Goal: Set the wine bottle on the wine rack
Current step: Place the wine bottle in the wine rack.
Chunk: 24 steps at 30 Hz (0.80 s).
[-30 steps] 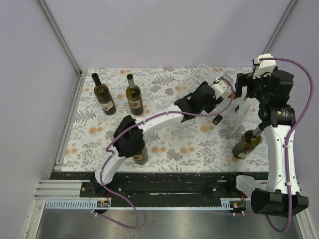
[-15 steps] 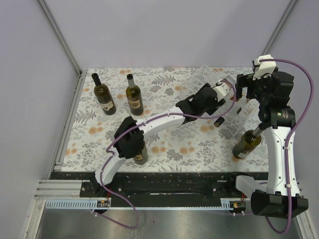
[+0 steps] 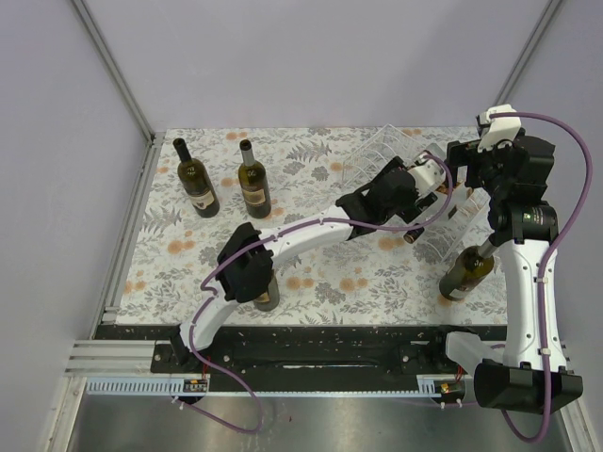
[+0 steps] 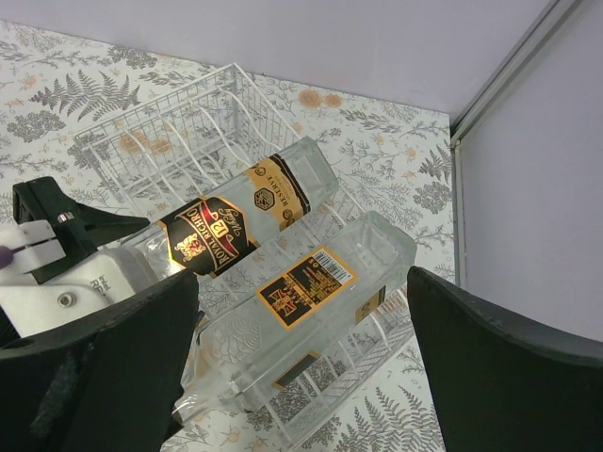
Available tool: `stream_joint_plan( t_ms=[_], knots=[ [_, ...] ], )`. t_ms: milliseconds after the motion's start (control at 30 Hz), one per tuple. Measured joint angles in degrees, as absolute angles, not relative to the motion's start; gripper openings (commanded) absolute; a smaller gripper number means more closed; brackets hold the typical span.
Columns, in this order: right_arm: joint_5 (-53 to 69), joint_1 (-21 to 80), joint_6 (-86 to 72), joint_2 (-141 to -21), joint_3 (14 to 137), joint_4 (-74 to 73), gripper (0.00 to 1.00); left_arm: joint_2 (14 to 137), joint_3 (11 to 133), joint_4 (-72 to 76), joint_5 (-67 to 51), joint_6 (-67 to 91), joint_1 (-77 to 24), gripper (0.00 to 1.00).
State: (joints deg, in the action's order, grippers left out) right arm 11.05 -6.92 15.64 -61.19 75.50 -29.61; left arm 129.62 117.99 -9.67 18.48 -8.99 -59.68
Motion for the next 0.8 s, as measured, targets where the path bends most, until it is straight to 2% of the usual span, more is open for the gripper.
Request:
stream_joint_plan(
  t_ms=[467,800],
  knots=[
    [10.98,-6.94,15.66,-61.12,75.48,-29.61,0.99,129.12,117.67,-9.1,18.52,-9.63,-60.25,0.99],
    [10.96,-6.94,15.66,-61.12,75.48,-29.61,0.99,120.14,111.48,-9.41,18.17,-11.97,-60.27,0.99]
  ],
)
